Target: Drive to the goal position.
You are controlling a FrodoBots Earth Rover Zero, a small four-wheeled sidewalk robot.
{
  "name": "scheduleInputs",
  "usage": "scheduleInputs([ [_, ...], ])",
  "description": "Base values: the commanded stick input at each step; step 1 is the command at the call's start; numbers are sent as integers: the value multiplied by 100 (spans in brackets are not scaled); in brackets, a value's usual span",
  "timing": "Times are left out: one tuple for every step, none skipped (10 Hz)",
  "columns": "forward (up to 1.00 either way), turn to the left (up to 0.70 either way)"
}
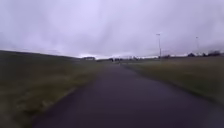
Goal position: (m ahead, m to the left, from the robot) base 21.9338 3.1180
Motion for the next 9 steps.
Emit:
scheduleInputs([
  [100, -2],
  [100, -2],
  [100, -2],
  [100, -2],
  [100, -2],
  [100, -2],
  [100, -2],
  [100, -2],
  [100, -2],
])
